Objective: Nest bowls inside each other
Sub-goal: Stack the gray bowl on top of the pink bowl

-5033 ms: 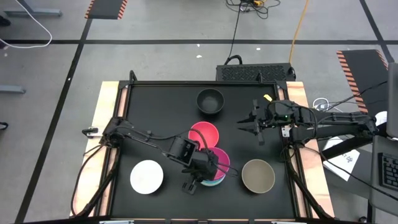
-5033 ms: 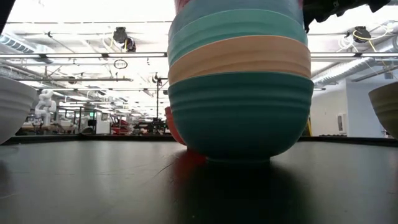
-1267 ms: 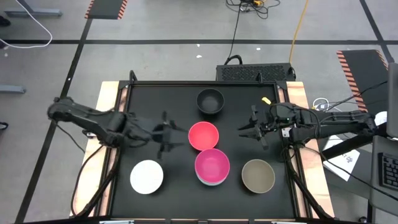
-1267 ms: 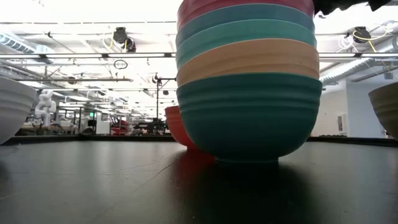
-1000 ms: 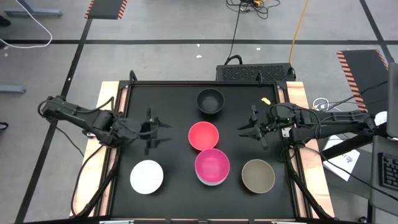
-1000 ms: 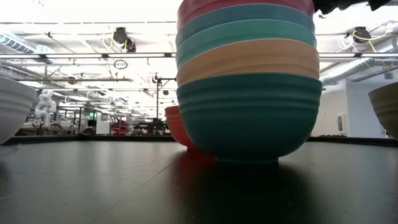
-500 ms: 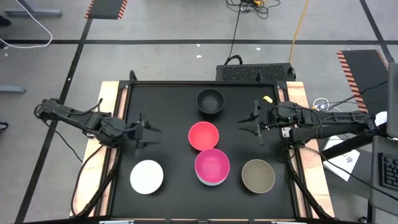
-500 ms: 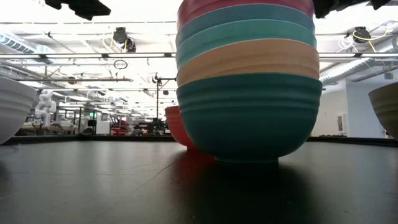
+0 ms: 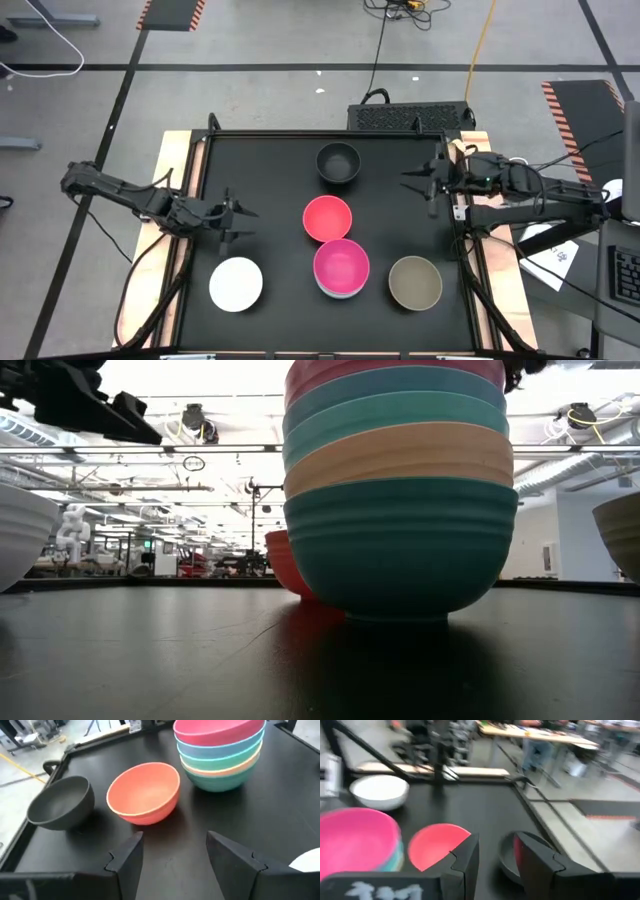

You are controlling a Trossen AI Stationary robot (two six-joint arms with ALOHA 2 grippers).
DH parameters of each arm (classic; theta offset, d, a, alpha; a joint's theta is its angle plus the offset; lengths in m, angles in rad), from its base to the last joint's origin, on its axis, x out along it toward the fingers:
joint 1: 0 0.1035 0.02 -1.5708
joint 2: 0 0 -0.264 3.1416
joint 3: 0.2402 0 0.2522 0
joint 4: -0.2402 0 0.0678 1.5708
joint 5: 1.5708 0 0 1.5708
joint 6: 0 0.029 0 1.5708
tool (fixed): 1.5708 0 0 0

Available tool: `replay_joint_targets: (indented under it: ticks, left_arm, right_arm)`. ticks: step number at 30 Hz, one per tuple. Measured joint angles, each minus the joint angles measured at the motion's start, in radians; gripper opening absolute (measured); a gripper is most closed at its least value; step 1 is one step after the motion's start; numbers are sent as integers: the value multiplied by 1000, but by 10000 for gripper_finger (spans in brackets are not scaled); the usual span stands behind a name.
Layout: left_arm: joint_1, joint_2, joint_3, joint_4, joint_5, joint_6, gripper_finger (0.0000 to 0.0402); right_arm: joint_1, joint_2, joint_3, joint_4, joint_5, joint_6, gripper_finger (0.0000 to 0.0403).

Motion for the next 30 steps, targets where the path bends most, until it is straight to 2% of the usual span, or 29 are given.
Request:
replay_joint_targets:
  ticks: [3,6,9,12,14,19,27,30]
  left_arm:
    - [11,-5,-18,32,-10,11,218]
    - [34,-10,-22,36,0,16,218]
    - [56,-26,-23,30,6,15,218]
    - [69,-44,-23,28,40,18,218]
    - [73,-57,-23,31,62,24,218]
    - [75,-93,-23,22,67,28,218]
    - [75,-131,-23,18,67,26,218]
    - [75,-132,-23,17,67,25,218]
  right_arm:
    - [0,-22,0,-36,46,-11,116]
    - [0,-67,-12,13,54,-24,116]
    - [0,-125,-60,55,114,-50,116]
    - [0,-163,-121,58,124,-31,116]
    - [1,-168,-162,32,116,5,116]
    - [29,-162,-238,-40,14,130,116]
    - [216,-184,-251,-174,-88,206,116]
    - [279,-199,-249,-175,-86,233,116]
